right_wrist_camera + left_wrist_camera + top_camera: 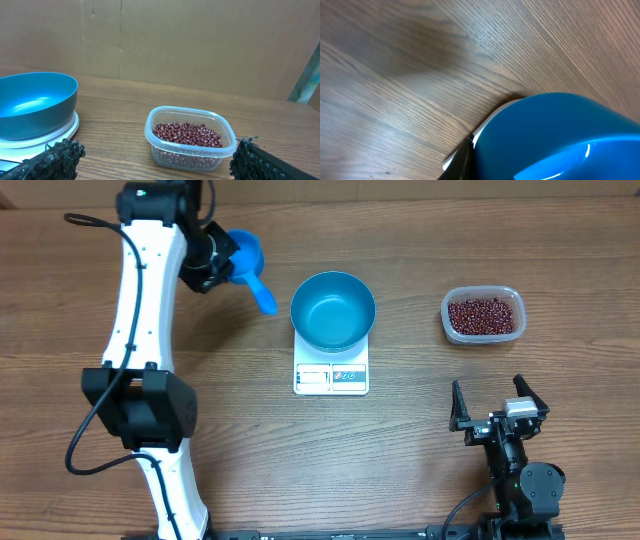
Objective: Scoop item into bowl and weigh 150g on scale
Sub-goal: 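Lift the blue scoop with the left gripper toward the teal bowl, then move the right gripper toward the scoop held above the bowl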
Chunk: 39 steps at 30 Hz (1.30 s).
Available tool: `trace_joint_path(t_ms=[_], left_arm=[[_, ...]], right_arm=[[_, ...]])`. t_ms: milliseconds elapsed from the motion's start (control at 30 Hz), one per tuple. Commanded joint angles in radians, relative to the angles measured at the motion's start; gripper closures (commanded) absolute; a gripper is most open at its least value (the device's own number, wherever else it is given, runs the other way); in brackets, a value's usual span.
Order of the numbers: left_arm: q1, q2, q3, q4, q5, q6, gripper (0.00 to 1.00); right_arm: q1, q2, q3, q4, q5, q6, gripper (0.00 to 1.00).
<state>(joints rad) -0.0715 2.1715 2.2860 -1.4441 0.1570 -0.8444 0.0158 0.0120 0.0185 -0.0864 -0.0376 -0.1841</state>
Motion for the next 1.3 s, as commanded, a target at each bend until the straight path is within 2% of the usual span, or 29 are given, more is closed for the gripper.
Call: trace_joint_path(t_ms=[0,333,433,933,1100,1267], left_arm=[[-0.05,0.005,0.027,0.0,-0.066,-0.179,0.96],[-0.172,-0.009,0.028,-0.075,-0.228,-0.39,0.96],[-0.201,-0.033,0.028,-0.108,-0.236,-0.447,0.96],[-0.263,-0.066,0.028,-0.101,-0.189,-0.531,0.96],[-0.276,-0.066,0.028,-0.103,-0.182,-0.573,0.96],[-0.289,-0.066,0.028,-0.103,-0.182,-0.629,0.96]], right_arm=[[0.006,-0.009,-0.011,0.005,-0.002,-0.001,0.0],[0.006,-0.009,-0.011,0.005,-0.001,-0.001,0.0],[0.006,-0.009,-0.011,0.005,0.003,-0.001,0.0],[0.006,-0.009,-0.01,0.052,-0.051,0.0,0.0],[0.006,-0.009,0.021,0.111,-0.077,0.165,0.0],[0.003,-0.009,0.132,0.068,-0.076,0.228,0.0]])
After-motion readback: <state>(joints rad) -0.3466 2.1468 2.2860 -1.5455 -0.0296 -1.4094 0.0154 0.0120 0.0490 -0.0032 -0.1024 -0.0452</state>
